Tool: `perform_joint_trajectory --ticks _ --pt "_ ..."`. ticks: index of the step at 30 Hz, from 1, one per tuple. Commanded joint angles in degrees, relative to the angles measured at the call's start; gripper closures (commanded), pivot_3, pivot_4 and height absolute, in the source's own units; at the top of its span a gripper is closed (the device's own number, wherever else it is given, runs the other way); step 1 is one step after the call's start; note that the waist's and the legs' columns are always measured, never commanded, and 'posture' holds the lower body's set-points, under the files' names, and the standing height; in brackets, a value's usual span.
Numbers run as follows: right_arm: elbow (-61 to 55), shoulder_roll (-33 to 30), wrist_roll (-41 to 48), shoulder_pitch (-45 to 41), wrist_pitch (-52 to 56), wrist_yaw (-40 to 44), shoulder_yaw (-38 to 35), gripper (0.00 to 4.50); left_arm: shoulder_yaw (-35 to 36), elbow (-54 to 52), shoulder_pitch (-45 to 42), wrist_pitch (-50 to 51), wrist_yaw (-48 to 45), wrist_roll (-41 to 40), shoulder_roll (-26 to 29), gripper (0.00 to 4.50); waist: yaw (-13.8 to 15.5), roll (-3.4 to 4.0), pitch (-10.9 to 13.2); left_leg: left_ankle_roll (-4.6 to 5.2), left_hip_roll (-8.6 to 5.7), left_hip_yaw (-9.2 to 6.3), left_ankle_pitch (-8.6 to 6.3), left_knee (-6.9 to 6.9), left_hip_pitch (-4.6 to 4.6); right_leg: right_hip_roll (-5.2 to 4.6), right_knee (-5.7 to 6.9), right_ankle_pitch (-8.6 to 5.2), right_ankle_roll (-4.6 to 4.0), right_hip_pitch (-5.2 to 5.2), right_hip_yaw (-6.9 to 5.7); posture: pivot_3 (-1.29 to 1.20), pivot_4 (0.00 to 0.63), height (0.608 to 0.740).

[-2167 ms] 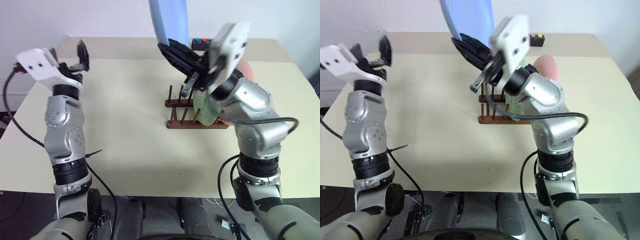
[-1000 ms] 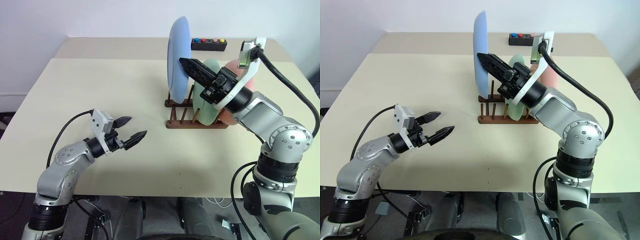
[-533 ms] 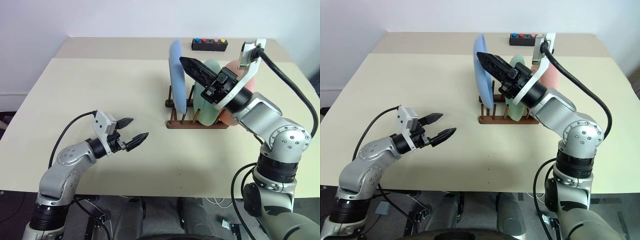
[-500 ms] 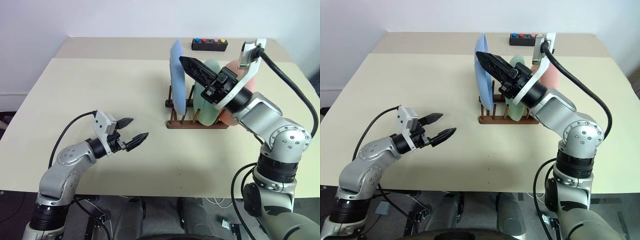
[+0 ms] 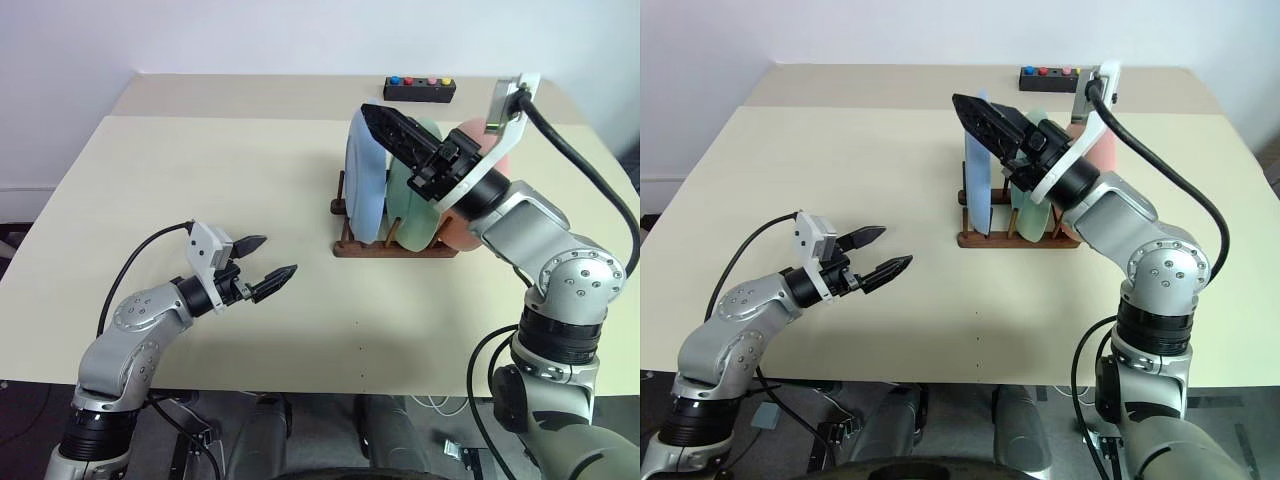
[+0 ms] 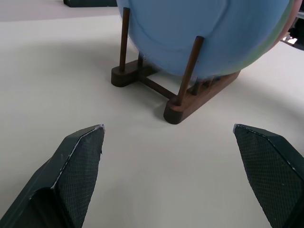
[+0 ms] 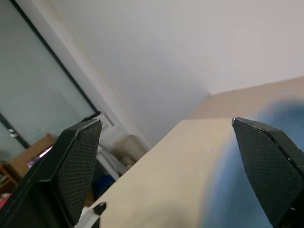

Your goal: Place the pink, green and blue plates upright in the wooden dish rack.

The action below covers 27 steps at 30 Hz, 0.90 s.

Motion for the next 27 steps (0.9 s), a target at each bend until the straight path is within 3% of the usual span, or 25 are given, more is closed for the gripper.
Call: perform_joint_trajectory --ticks 1,11,14,21,27 --pt "-2.3 -2.2 -3.6 -2.2 -1.9 2.9 0.4 0.03 0.5 -2.0 -0.1 -1.3 -0.2 0.3 0.2 0.00 0.0 0.00 0.0 0.00 0.00 0.00 0.00 0.00 0.00 0.00 -0.01 0.00 0.00 0.00 0.00 0.00 0.150 0.734" --pt "-4.0 -8.9 -12.7 -4.0 -7.5 13.6 -1.2 0.03 0.4 -1.9 0.0 -1.6 -0.2 0.5 0.0 0.00 0.1 0.01 0.0 0.00 0.00 0.01 0.00 -0.02 -0.01 0.00 -0.05 0.00 0.00 0.00 0.00 0.00 0.150 0.734" --pt "-3.5 -11.2 -12.3 -3.7 -8.4 16.5 -3.9 0.86 0.2 -1.7 0.0 -1.7 -0.1 0.7 0.0 0.00 0.1 0.02 0.0 0.00 0.00 0.02 0.00 -0.02 -0.01 -0.01 -0.06 0.00 0.00 0.00 0.00 0.00 0.150 0.734" --pt "4.0 -22.4 -23.6 0.4 -14.0 20.5 -12.6 4.41 0.5 0.7 -0.7 -4.0 1.9 3.9 -0.8 0.00 0.4 0.01 0.0 0.02 -0.01 0.06 -0.01 0.02 -0.06 -0.03 -0.21 -0.02 -0.03 0.06 0.01 0.00 0.150 0.734" --pt "12.2 -26.1 -31.7 7.1 -18.1 20.5 -20.1 4.47 1.9 11.0 -5.0 -10.5 9.7 12.9 -2.4 0.00 0.4 0.03 0.0 0.02 -0.01 0.08 -0.01 -0.01 -0.03 -0.03 -0.18 -0.01 -0.01 0.05 0.02 0.00 0.150 0.734"
